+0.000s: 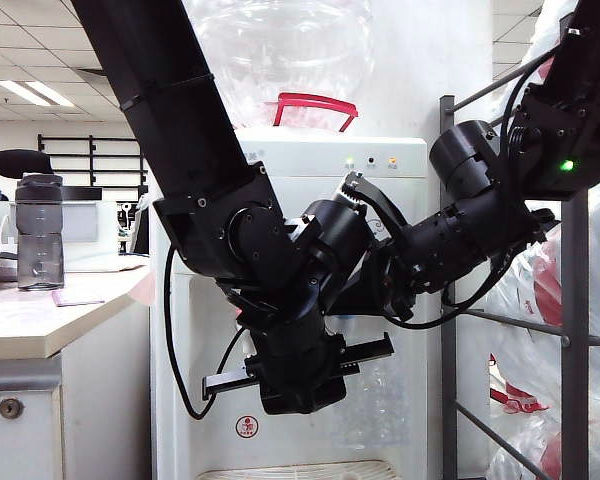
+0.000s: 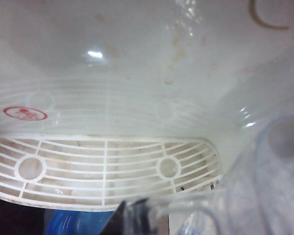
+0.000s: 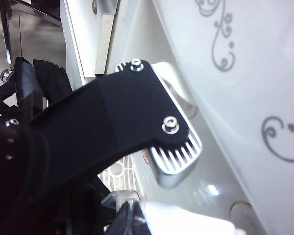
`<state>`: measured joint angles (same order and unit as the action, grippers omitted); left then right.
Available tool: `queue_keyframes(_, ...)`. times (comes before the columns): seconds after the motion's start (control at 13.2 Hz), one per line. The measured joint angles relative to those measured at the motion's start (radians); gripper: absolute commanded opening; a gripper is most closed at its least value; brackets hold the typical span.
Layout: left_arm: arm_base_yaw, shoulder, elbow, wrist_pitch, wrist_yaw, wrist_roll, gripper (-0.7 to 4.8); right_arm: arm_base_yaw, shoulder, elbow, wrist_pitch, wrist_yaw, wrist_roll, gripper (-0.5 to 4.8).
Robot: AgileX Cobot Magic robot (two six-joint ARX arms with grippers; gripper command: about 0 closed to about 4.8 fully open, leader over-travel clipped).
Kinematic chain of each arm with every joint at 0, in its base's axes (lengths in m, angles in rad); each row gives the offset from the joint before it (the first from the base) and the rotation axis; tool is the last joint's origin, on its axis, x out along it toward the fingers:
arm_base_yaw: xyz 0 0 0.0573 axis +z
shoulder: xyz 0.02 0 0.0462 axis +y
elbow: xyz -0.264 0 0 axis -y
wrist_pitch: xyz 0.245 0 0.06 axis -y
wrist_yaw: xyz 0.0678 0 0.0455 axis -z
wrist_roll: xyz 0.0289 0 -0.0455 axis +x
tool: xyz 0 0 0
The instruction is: Pick up the plastic mug from the left desk, go to the cold water outlet of the water dispenser, press the vertical switch to get some water, then put the mug back on the desk.
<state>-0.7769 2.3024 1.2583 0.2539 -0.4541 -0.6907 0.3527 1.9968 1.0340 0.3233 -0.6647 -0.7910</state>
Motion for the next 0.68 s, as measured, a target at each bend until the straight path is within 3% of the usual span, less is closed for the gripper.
queue_keyframes(0.68,-0.006,0.000,-0.002,-0.002,0.008,0.003,-0.06,-0.008,-0.161,-0.002,-0.114,0.090,0.035,-0.05)
